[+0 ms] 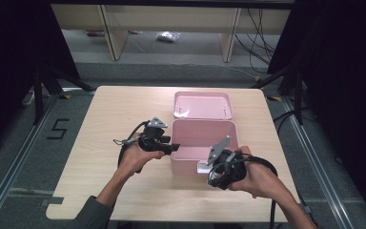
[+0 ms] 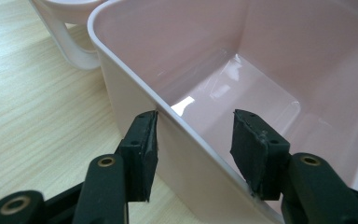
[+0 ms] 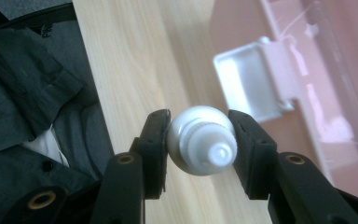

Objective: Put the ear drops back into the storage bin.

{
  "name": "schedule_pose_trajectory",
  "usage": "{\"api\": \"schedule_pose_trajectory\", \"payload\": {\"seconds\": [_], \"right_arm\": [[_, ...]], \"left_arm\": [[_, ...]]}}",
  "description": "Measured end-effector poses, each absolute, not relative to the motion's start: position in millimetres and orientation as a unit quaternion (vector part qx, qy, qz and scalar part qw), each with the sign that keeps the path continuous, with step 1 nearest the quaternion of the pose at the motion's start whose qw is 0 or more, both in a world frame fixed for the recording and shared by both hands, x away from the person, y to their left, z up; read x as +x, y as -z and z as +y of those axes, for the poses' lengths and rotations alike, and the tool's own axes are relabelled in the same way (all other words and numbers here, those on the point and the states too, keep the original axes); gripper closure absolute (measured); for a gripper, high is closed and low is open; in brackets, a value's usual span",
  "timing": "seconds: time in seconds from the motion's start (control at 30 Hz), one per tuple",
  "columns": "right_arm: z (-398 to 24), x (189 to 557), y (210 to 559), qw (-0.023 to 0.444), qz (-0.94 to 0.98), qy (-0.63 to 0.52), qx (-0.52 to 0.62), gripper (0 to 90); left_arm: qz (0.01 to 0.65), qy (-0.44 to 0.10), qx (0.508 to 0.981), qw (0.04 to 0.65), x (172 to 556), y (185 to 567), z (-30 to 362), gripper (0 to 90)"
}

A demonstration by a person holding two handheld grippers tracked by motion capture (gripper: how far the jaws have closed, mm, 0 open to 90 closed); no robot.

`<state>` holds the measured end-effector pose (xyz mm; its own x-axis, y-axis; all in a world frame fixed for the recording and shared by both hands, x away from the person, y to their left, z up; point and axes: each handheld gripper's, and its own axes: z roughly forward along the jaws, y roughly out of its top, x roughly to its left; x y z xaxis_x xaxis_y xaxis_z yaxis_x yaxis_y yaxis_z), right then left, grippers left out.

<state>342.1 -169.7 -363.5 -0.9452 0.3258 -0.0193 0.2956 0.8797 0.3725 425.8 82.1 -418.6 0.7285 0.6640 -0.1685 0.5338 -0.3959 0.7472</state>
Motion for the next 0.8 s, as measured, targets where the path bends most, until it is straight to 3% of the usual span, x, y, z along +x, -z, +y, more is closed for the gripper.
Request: {"api": "schedule_pose_trajectory", "payload": {"seconds": [0.8], "right_arm": [[-201.7, 378.0, 319.0, 0.077, 0.954, -0.192, 0.217, 60.5]], "left_arm": [[0.364, -0.1, 0.833, 0.404, 413.8, 416.4, 78.7, 53.6]]}}
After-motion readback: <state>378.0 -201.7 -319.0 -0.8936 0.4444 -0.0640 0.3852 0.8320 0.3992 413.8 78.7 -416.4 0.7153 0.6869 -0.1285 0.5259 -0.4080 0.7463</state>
